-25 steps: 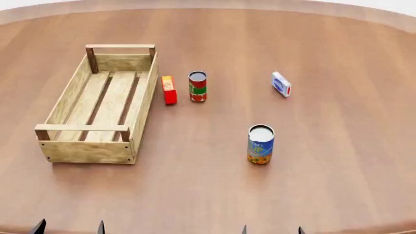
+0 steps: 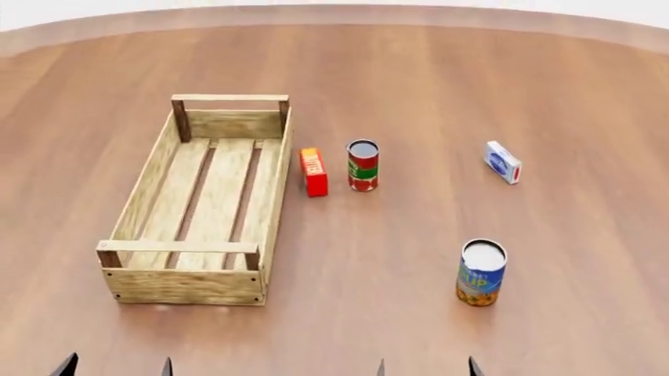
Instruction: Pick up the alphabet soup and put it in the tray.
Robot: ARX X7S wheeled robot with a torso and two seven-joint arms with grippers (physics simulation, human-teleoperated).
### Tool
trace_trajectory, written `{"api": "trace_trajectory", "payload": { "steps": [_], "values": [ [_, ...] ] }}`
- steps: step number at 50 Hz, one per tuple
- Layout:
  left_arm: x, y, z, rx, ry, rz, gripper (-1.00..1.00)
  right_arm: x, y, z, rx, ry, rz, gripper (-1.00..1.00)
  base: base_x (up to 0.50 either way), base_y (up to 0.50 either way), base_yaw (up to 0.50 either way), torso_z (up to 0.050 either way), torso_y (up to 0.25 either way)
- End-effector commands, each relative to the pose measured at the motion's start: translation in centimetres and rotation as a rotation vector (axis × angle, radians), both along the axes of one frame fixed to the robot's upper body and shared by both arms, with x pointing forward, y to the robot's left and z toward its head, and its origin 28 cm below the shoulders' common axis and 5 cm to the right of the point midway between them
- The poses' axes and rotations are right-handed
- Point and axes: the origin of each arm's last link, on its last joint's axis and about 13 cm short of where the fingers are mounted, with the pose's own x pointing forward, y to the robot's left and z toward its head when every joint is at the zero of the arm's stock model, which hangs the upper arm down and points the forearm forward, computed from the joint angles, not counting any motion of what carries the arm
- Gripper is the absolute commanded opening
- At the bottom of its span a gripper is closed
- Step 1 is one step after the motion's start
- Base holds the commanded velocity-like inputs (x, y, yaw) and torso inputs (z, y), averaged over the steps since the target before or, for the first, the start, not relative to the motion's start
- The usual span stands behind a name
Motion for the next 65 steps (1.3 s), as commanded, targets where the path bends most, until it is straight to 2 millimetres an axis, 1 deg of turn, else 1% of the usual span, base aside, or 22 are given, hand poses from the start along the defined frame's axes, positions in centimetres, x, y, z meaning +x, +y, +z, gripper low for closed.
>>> {"api": "trace_trajectory", "payload": {
  "steps": [1,30,63,65],
  "values": [
    [0.05,-0.1,-0.24,0.027,-0.007,-0.005,1.0,-0.03,0.06,0.03,0.003,-0.004,0.016,1.0,0.49,0.35,0.0,0.0,0.0],
    [-0.02,-0.11,-0.17,0.033,-0.011,-0.008,1.0,-0.06,0.1,0.09,0.004,-0.004,0.013,1.0,0.5,0.32,0.0,0.0,0.0],
    [-0.01,-0.08,-0.2,0.034,-0.011,-0.006,1.0,-0.06,0.12,0.07,0.01,-0.007,0.023,1.0,0.5,0.02,0.0,0.0,0.0],
    [0.0,-0.09,-0.19,0.034,-0.011,-0.006,1.0,-0.08,0.13,0.09,0.016,-0.003,0.025,1.0,0.04,0.0,0.0,0.0,0.0]
  ]
}}
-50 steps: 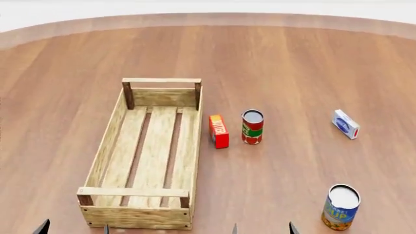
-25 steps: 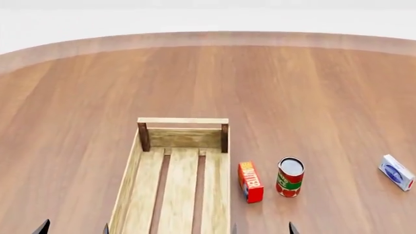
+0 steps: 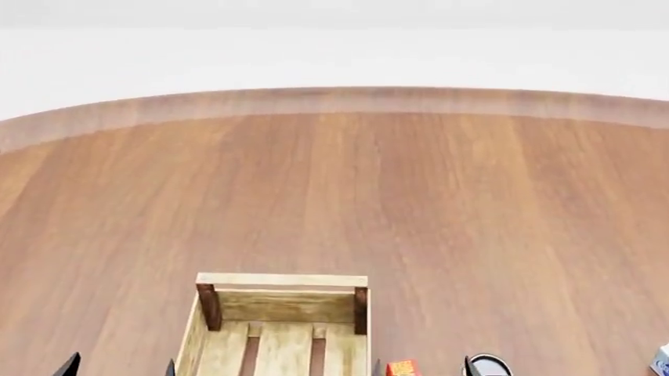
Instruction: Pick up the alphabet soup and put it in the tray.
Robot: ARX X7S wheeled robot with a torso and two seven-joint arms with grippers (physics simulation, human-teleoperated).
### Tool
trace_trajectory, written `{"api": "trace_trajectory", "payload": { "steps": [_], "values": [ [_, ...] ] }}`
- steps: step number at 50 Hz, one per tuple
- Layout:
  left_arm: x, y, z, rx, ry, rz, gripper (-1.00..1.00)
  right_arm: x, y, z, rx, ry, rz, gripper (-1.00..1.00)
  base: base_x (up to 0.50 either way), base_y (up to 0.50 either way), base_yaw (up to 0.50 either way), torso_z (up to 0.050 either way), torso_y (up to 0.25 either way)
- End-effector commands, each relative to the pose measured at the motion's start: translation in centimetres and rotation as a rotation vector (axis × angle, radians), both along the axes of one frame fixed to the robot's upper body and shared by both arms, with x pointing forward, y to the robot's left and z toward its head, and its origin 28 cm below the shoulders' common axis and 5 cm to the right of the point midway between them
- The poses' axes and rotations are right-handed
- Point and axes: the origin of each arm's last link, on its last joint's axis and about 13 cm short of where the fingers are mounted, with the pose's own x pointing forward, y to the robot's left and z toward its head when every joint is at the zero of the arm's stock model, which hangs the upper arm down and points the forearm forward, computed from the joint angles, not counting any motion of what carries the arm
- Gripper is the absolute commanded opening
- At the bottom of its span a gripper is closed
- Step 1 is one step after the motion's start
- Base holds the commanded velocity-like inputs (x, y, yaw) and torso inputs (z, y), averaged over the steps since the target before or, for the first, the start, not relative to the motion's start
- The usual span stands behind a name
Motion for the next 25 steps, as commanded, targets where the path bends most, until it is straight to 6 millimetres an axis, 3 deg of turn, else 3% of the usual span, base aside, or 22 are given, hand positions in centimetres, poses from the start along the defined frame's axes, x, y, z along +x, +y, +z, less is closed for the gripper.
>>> {"api": "trace_trajectory", "payload": {
  "steps": [1,11,21,25],
  "values": [
    [-0.1,0.0,0.0,0.0,0.001,0.0,1.0,-0.1,0.0,0.1,0.013,0.005,0.007,1.0,0.0,0.0,0.0,0.0,0.0],
    [-0.1,0.0,-0.2,0.001,0.009,0.008,1.0,-0.6,-1.1,2.6,0.115,0.192,-0.042,1.0,0.0,0.0,0.0,0.0,0.0],
    [-0.1,0.1,-0.2,-0.003,0.009,0.009,1.0,-2.1,-1.9,6.4,0.043,0.287,0.064,1.0,0.0,0.0,0.0,0.0,0.0],
    [-0.1,0.1,-0.1,-0.005,0.009,0.011,1.0,-2.7,-3.2,7.4,0.0,0.309,0.078,1.0,0.0,0.0,0.0,0.0,0.0]
  ]
}}
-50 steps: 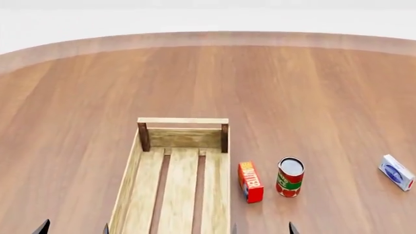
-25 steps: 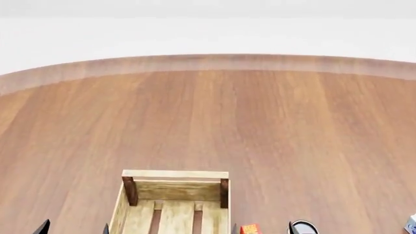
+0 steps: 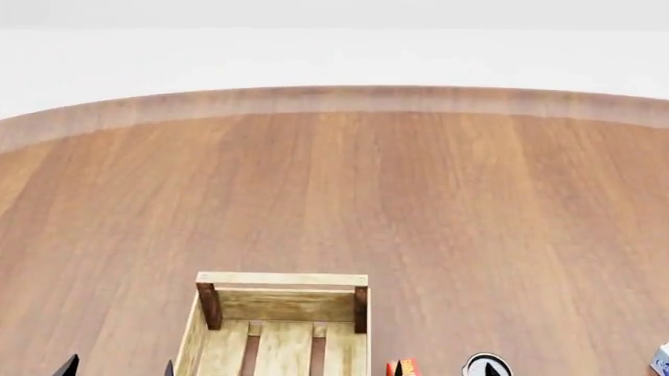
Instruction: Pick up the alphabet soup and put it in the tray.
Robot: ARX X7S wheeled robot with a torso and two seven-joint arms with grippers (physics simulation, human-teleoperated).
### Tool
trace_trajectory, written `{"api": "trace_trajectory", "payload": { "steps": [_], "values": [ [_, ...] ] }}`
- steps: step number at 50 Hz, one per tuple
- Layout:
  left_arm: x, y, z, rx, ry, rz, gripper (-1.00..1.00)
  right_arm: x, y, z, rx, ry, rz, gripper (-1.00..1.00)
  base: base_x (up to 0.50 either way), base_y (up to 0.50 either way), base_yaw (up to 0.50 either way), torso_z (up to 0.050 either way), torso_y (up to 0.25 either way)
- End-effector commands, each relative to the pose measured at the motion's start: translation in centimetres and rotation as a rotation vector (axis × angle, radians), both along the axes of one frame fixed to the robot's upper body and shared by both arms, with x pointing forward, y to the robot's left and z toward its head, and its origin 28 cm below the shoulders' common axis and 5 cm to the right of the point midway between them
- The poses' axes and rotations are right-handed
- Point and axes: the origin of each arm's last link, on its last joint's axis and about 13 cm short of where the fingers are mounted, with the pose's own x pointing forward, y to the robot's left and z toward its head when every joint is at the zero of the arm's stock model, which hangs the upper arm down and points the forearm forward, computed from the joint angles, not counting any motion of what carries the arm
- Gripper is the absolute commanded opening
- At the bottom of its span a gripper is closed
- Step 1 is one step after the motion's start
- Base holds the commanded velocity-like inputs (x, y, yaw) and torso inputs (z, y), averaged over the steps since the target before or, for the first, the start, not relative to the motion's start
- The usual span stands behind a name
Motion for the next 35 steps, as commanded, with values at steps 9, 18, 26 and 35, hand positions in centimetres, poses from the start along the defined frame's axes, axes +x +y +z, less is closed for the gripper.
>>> {"api": "trace_trajectory", "payload": {
  "steps": [9,18,26,35],
  "values": [
    [0.0,0.1,-0.1,-0.002,0.004,0.01,1.0,-2.2,-3.5,5.0,-0.081,0.115,0.064,1.0,0.0,0.0,0.0,0.0,0.0],
    [0.1,0.1,-0.1,0.0,0.004,0.015,1.0,-2.9,-5.5,4.9,-0.089,0.168,-0.042,1.0,0.0,0.0,0.0,0.0,0.0],
    [0.2,0.2,-0.1,-0.002,0.003,0.021,1.0,-4.1,-7.3,5.0,-0.086,0.208,-0.109,1.0,0.0,0.0,0.0,0.0,0.0],
    [0.1,0.1,-0.1,-0.003,0.003,0.018,1.0,-5.4,-9.2,4.8,-0.072,0.258,-0.12,1.0,0.0,0.0,0.0,0.0,0.0]
  ]
}}
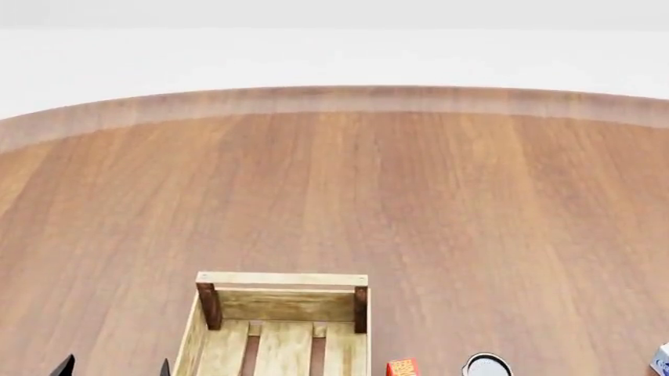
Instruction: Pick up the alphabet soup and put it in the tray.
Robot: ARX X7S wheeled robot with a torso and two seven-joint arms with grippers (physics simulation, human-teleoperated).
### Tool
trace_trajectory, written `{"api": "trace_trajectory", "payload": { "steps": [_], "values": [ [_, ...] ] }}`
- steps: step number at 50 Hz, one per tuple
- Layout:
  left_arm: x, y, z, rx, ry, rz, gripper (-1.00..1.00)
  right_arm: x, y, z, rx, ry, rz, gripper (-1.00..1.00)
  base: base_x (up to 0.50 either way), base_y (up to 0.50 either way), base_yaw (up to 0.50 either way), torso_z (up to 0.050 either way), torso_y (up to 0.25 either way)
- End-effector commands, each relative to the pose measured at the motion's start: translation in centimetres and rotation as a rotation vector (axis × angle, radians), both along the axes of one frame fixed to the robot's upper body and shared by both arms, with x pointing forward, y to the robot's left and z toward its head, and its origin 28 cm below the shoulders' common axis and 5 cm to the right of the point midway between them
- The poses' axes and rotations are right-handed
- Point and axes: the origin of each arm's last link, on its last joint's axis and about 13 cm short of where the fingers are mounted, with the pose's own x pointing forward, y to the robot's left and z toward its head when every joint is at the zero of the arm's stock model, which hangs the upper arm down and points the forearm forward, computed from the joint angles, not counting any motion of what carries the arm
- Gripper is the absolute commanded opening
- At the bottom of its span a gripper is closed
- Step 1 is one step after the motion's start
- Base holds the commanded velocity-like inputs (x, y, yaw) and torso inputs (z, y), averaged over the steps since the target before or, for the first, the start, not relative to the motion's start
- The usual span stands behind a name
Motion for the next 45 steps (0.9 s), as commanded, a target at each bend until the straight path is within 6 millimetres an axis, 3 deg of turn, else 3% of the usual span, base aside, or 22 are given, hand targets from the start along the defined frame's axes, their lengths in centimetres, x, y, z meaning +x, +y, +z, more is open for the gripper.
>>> {"api": "trace_trajectory", "payload": {
  "steps": [1,6,15,45],
  "values": [
    [0.0,0.0,0.0,-0.001,0.0,0.001,1.0,-1.6,-2.1,0.1,-0.007,0.06,-0.041,1.0,0.0,0.0,0.0,0.0,0.0],
    [0.0,0.0,0.0,-0.002,0.003,0.001,1.0,-2.6,-3.0,-0.5,-0.002,0.099,-0.051,1.0,0.0,0.0,0.0,0.0,0.0],
    [0.1,0.0,-0.1,-0.005,0.005,0.0,1.0,-4.1,-4.4,0.4,0.012,0.127,-0.066,1.0,0.0,0.0,0.0,0.0,0.0],
    [0.0,-0.1,0.0,-0.003,0.006,-0.005,1.0,-10.4,-6.3,1.3,-0.041,0.169,-0.121,1.0,0.0,0.0,0.0,0.0,0.0]
  ]
}}
